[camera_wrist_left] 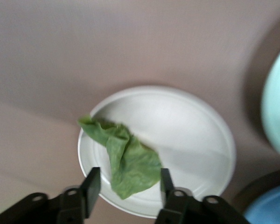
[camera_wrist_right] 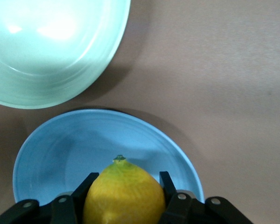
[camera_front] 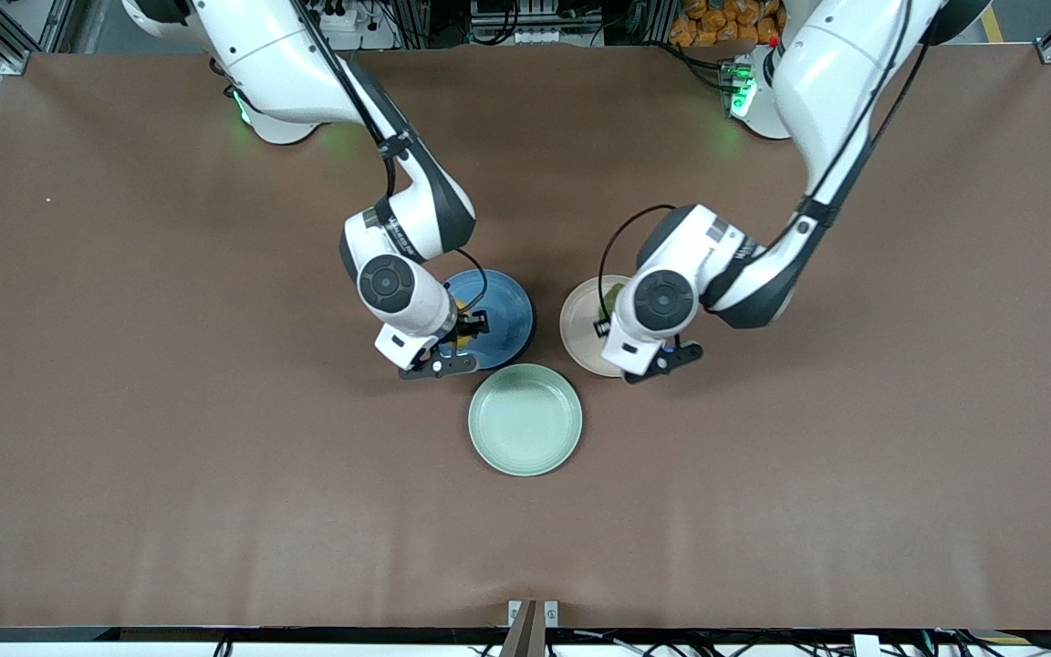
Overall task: Place lemon and lettuce in plates
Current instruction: 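Carry the lemon to the blue plate while the left gripper carries lettuce to beige plate, then open the right gripper over the blue plate, releasing the lemon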
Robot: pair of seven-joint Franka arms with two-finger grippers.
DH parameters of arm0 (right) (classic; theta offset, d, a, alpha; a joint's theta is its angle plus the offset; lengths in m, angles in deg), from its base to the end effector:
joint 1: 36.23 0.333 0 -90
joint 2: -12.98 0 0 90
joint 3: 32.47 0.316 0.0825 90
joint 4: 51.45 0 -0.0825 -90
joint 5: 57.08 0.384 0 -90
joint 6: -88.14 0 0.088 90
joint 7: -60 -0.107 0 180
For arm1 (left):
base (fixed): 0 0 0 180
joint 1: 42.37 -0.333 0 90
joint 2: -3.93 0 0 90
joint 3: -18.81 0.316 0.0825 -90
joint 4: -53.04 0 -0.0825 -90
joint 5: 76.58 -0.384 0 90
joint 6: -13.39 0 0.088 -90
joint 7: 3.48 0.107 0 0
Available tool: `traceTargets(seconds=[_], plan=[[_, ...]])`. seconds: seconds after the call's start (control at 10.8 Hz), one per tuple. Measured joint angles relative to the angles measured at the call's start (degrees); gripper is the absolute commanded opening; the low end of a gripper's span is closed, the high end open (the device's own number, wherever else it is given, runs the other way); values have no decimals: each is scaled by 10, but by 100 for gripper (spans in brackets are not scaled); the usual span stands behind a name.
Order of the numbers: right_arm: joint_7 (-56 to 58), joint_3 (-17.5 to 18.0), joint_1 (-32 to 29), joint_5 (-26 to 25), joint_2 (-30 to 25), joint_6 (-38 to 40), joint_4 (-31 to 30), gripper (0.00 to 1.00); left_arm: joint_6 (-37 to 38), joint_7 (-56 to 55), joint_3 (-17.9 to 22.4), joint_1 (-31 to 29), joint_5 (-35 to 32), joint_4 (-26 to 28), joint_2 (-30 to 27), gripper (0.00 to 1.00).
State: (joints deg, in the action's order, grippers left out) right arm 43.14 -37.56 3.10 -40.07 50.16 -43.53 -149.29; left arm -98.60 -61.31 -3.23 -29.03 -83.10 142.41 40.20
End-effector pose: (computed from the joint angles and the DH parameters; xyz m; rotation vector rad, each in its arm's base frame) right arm 0.5463 0.3861 0.2114 -3.0078 -0.1746 0.1763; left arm 0.5751 -0.3560 0.2816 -3.0153 -0.5881 0.3466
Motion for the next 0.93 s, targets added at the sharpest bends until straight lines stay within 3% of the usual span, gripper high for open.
traceTargets(seconds=[0.09, 0.56, 0.93], plan=[[-3, 0, 5, 0, 7, -11, 0, 99, 3, 5, 0, -18, 0, -18, -14, 100], [-6, -5, 7, 0, 17, -21, 10, 100, 35, 164, 4, -122, -13, -37, -124, 100], [1, -12, -55, 1, 17, 140, 98, 100, 106, 250, 4, -186, -13, -38, -203, 100]])
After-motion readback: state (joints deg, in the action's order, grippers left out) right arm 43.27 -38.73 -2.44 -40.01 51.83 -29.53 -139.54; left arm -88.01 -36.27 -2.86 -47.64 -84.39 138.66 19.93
